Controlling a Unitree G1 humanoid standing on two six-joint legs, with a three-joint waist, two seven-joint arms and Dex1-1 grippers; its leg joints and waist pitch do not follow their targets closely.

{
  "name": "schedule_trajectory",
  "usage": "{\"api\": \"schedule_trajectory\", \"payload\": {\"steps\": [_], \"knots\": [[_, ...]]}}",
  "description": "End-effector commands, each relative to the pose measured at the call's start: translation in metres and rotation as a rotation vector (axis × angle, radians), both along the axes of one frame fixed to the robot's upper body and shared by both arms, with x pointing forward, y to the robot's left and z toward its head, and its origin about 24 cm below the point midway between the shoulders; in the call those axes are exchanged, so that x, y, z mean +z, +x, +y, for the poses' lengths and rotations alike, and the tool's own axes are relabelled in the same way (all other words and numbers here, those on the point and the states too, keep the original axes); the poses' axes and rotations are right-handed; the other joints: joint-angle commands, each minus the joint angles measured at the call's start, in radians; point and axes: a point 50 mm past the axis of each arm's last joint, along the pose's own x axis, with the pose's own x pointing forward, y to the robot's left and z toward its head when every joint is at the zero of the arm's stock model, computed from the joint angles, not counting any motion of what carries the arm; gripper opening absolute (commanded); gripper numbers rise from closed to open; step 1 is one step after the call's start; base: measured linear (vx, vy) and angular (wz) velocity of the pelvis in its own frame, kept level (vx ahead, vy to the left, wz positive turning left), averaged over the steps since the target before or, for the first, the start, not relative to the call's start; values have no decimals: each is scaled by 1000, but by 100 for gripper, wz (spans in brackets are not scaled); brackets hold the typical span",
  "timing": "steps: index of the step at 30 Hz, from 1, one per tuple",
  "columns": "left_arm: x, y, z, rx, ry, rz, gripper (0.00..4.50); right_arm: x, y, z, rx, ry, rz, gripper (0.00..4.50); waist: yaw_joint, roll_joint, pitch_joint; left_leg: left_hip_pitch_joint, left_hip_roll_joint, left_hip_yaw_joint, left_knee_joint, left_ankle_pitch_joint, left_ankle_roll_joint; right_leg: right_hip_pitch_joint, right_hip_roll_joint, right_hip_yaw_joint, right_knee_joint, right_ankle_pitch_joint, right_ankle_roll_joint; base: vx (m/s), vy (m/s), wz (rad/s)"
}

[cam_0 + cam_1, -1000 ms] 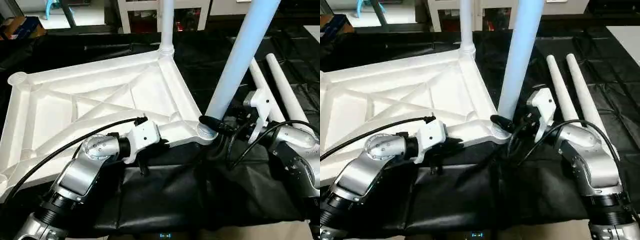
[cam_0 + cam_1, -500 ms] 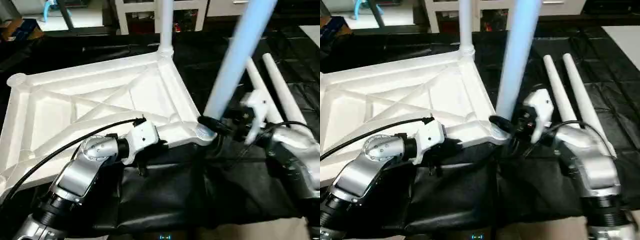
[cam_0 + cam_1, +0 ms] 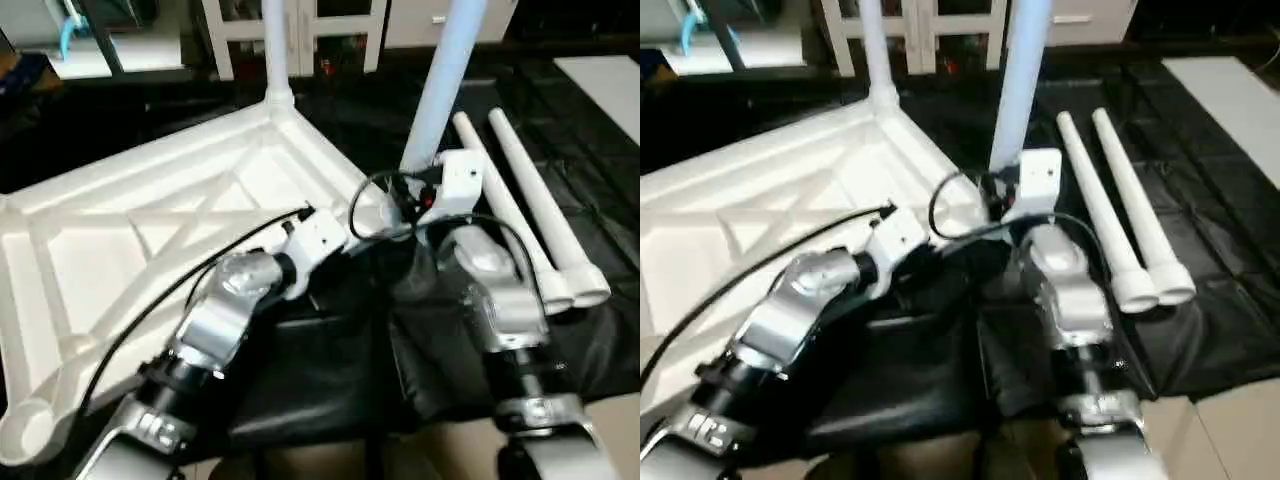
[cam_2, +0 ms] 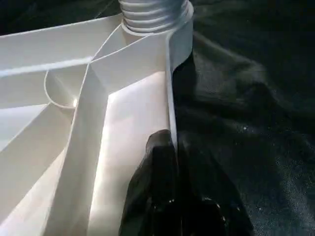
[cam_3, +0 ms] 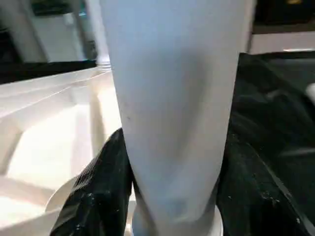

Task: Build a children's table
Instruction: Rotate leg to tighten

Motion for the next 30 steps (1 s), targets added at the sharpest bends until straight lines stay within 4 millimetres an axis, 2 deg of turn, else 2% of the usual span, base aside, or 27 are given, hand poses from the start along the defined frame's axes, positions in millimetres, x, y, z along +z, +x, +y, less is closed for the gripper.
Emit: {"api": "schedule_trajectory", "payload": {"steps": [1,2,4,5,6,7,8,9,10,12,14,15,16,17,19,20,21,23,27,30], "knots": [[-13,-25,-10,-248,-18,57,0,-10,-10,-13,111,-22,32,249,11,-7,-53,9,11,-11,-77,-385,21,37,-9,3,-82,-405,-87,0,0,0],[-14,-26,-6,-249,-12,58,0,-7,-12,-17,132,-29,18,263,13,-6,-55,9,12,-11,-77,-369,28,39,-9,3,-80,-382,-96,0,0,0],[-16,-27,8,-254,10,62,0,2,-20,-30,235,-52,-10,280,20,-4,-58,14,15,-1,-71,-306,53,38,-8,7,-73,-292,-151,0,0,0],[-16,-27,8,-254,10,62,0,2,-20,-30,235,-52,-10,280,23,-5,-59,13,14,0,-69,-285,61,43,-6,6,-70,-263,-164,0,0,0],[-17,-28,10,-256,10,66,0,3,-22,-32,254,-58,-12,289,29,-2,-62,17,18,5,-63,-234,78,42,-7,9,-62,-182,-198,57,-6,5],[-17,-31,19,-266,5,81,0,9,-31,-42,351,-89,-15,302,29,-1,-60,10,16,5,-63,-196,90,49,-7,7,-55,-135,-223,57,-6,5],[-16,-32,23,-273,-1,92,0,11,-39,-49,418,-116,-7,312,32,-2,-64,11,17,3,-61,-174,98,56,-6,7,-49,-101,-233,68,3,4],[-16,-34,27,-277,-3,99,0,12,-45,-54,472,-136,8,318,43,0,-65,15,19,6,-55,-127,126,58,-5,9,-40,-15,-251,79,8,2],[-16,-34,27,-278,-3,100,0,12,-45,-54,475,-138,9,324,50,2,-67,12,18,7,-50,-84,153,62,-5,9,-31,60,-269,79,8,2],[-17,-37,35,-295,0,114,0,13,-57,-69,537,-205,38,334,52,2,-68,12,17,8,-47,-55,175,64,-5,7,-26,108,-289,33,2,0],[-17,-37,36,-297,2,114,0,13,-58,-71,542,-208,40,350,50,2,-66,9,17,8,-47,-57,181,66,-9,6,-27,95,-298,0,0,0],[-17,-38,37,-301,0,115,0,13,-60,-73,555,-206,43,350,49,5,-64,12,18,8,-48,-81,176,64,-12,6,-31,45,-298,0,0,0],[-17,-38,37,-304,0,116,0,12,-60,-73,562,-195,48,350,48,2,-61,12,19,8,-51,-112,165,65,-14,6,-38,-19,-293,0,0,0],[-17,-38,37,-306,1,116,0,12,-60,-73,566,-183,51,322,47,2,-59,11,19,8,-53,-127,159,65,-15,6,-41,-52,-288,0,0,0],[-17,-38,37,-309,1,115,0,12,-61,-71,573,-168,55,315,44,2,-55,14,21,6,-58,-180,128,61,-16,7,-51,-163,-265,0,0,0],[-17,-38,37,-309,1,115,0,12,-61,-71,573,-168,55,317,44,2,-54,15,21,6,-59,-190,122,59,-16,7,-53,-181,-260,0,0,0],[-17,-39,37,-312,-1,116,0,11,-61,-69,584,-164,62,296,44,3,-55,17,22,5,-59,-191,114,57,-16,8,-54,-195,-252,0,0,0],[-17,-39,37,-314,-2,117,0,11,-62,-68,592,-162,65,281,43,4,-56,16,22,5,-59,-175,110,57,-15,8,-52,-179,-251,0,0,0],[-17,-40,37,-318,-4,117,0,8,-64,-64,625,-152,78,249,44,3,-60,15,20,7,-55,-137,127,59,-12,8,-45,-97,-267,0,0,0],[-17,-40,37,-320,-4,118,0,7,-64,-63,631,-146,84,233,44,3,-58,14,20,7,-55,-146,129,60,-14,8,-46,-107,-269,0,0,0]]}}
